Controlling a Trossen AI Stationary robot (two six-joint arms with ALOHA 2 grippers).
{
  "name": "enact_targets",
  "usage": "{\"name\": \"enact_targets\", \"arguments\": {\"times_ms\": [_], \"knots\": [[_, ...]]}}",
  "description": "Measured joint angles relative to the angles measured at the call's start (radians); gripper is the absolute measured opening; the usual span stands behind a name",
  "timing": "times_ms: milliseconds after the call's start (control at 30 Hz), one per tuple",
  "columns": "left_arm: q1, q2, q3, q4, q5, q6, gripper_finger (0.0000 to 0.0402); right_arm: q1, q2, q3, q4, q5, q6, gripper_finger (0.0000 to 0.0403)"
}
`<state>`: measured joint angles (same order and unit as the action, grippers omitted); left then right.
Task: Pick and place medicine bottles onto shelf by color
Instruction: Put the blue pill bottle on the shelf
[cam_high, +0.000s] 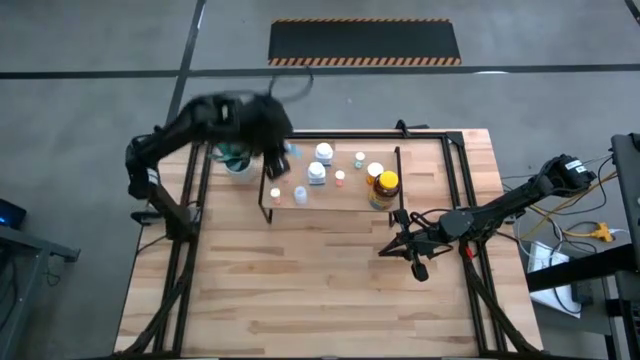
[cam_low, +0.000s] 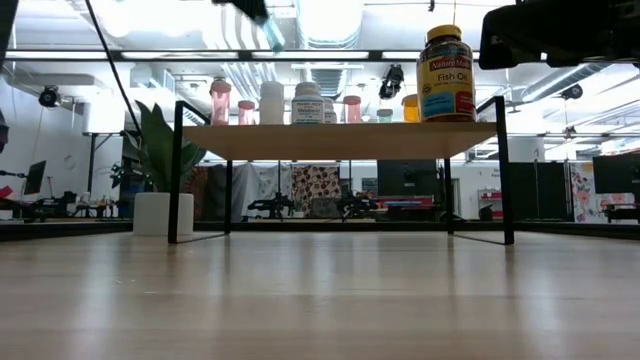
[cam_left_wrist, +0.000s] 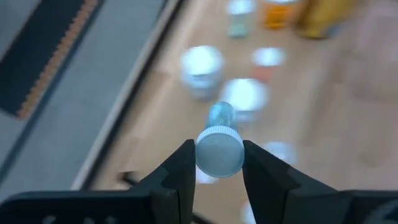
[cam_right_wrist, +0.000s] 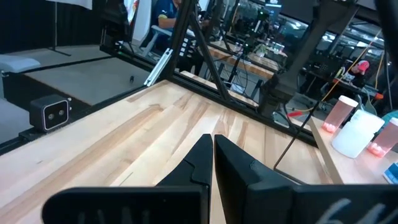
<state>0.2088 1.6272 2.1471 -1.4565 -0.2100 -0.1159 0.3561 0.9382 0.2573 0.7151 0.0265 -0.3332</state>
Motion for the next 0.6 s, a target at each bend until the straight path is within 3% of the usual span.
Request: {"name": "enact_targets", "arguments": {"times_ms": [233,600], "knots": [[0.263,0.054,-0.067,-0.002,0.068,0.142,0.0093,-0.003,0.0,0.0,0.0,0.0,-0.024,0.0009],[0.288,0.189,-0.104,-0.059,0.077,0.232,0.0093,-0.05,0.0,0.0,0.0,0.002,-0.044,0.0009]]}}
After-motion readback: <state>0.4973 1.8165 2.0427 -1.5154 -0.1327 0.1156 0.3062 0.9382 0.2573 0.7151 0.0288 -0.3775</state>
